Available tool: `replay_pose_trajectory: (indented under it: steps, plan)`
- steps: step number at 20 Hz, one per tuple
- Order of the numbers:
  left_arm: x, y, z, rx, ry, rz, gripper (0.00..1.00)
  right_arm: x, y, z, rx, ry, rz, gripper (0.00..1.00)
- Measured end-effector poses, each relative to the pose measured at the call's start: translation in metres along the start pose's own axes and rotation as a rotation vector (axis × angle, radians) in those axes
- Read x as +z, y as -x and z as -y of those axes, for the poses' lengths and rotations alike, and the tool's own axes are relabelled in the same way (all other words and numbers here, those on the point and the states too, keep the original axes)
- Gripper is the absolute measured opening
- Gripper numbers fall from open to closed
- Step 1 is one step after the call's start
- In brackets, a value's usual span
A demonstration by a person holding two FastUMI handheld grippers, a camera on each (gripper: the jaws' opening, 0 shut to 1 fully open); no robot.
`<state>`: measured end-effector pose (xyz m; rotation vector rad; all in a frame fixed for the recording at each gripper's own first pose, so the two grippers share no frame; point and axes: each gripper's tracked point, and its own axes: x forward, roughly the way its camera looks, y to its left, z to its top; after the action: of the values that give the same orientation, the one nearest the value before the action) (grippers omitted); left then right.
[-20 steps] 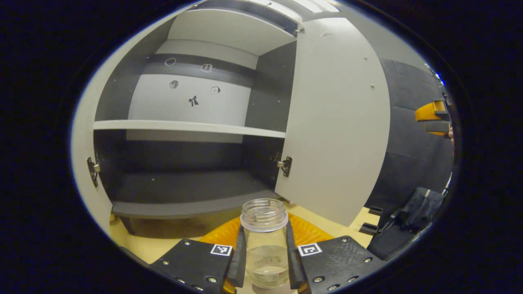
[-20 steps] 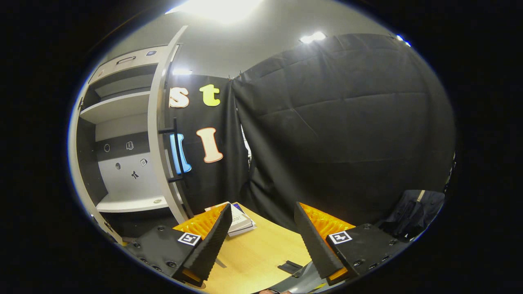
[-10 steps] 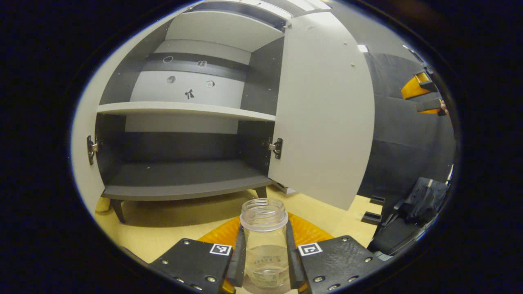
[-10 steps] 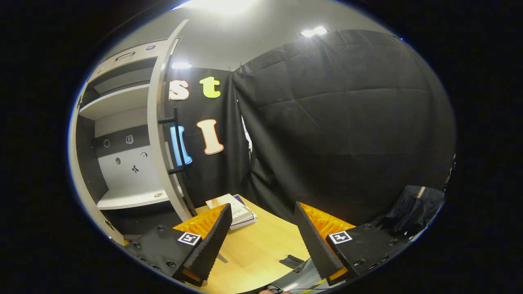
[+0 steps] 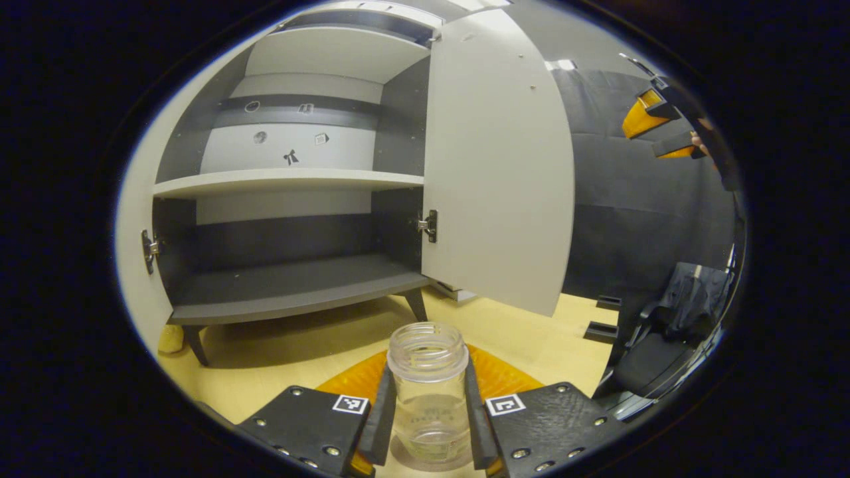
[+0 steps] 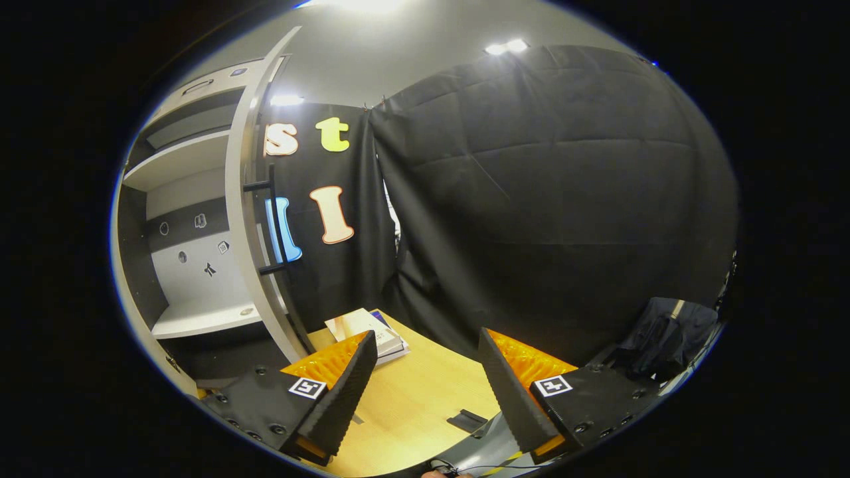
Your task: Grasp the bottle in the cabinet with the left hand and place it on the coaster, then close the right door with the right hand and the left door with the left hand.
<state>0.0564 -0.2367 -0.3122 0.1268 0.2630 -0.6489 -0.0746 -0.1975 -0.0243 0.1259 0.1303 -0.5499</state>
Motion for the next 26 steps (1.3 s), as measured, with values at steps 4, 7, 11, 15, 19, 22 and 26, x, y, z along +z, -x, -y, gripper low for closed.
replay_pose_trajectory:
  steps: [4, 7, 11, 15, 19, 22, 26]
  plan:
    - [-0.002, 0.010, -0.003, 0.015, 0.063, -0.024, 0.89, -0.004, 0.002, 0.003, -0.004, -0.021, -0.021, 0.98]
    - [0.005, 0.019, 0.003, 0.002, 0.087, -0.029, 0.90, -0.010, -0.009, 0.009, 0.000, -0.002, -0.035, 0.98]
    - [0.028, 0.053, 0.004, 0.052, 0.132, -0.023, 0.91, -0.010, -0.040, 0.010, 0.041, -0.019, -0.036, 0.98]
    - [0.079, 0.089, 0.010, 0.143, 0.144, 0.000, 0.91, -0.004, -0.077, 0.013, 0.118, -0.029, -0.051, 0.98]
    - [0.140, 0.115, -0.004, 0.325, 0.164, 0.063, 0.95, 0.005, -0.110, 0.021, 0.173, -0.040, -0.031, 0.98]
    - [0.188, 0.138, -0.023, 0.469, 0.137, 0.119, 0.95, 0.010, -0.136, 0.028, 0.218, -0.040, -0.030, 0.92]
    - [0.233, 0.174, -0.041, 0.670, 0.102, 0.160, 0.95, 0.026, -0.167, 0.032, 0.291, -0.011, 0.002, 0.98]
